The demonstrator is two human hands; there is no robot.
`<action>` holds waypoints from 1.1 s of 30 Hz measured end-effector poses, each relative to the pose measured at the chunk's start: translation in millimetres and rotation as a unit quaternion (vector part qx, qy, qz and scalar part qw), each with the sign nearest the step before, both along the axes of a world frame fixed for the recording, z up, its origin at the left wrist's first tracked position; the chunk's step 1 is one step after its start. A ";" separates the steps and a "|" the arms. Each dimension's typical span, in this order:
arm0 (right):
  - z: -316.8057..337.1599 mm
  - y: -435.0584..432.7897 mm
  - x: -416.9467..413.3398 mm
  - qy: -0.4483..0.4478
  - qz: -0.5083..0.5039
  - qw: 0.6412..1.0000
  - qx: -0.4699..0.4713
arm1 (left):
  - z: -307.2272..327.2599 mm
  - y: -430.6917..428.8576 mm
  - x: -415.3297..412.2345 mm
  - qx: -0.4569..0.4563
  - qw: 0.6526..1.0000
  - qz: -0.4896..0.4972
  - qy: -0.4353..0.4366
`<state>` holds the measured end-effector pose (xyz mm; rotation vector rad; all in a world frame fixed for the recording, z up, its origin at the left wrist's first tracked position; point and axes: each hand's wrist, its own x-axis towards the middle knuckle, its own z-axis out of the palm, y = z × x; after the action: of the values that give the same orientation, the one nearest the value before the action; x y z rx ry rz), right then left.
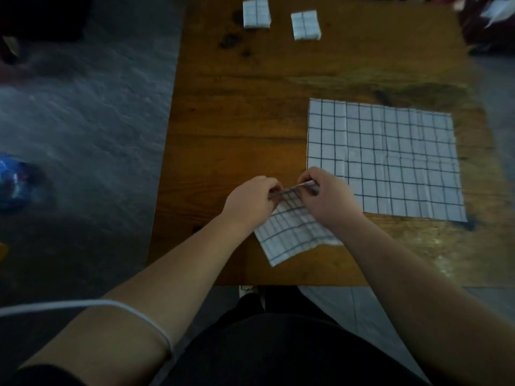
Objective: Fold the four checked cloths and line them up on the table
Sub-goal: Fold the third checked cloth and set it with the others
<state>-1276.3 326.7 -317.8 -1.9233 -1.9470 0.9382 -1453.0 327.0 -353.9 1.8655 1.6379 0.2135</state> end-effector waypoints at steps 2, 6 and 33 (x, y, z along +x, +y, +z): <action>23.4 1.2 -1.7 0.029 0.005 0.999 0.032 | 14.5 1.0 0.9 0.020 0.999 0.018 -0.042; 58.6 -13.0 -0.9 0.011 0.069 0.992 0.104 | 37.7 -10.0 -10.0 0.094 0.988 0.036 -0.120; -55.5 -53.0 -49.9 -0.120 0.173 0.978 0.010 | -77.3 -112.6 -68.5 -0.149 0.822 0.435 -0.336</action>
<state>-1326.2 273.6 -373.4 -1.7888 -2.4787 0.7902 -1521.5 214.5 -431.2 0.5622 1.7223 0.8343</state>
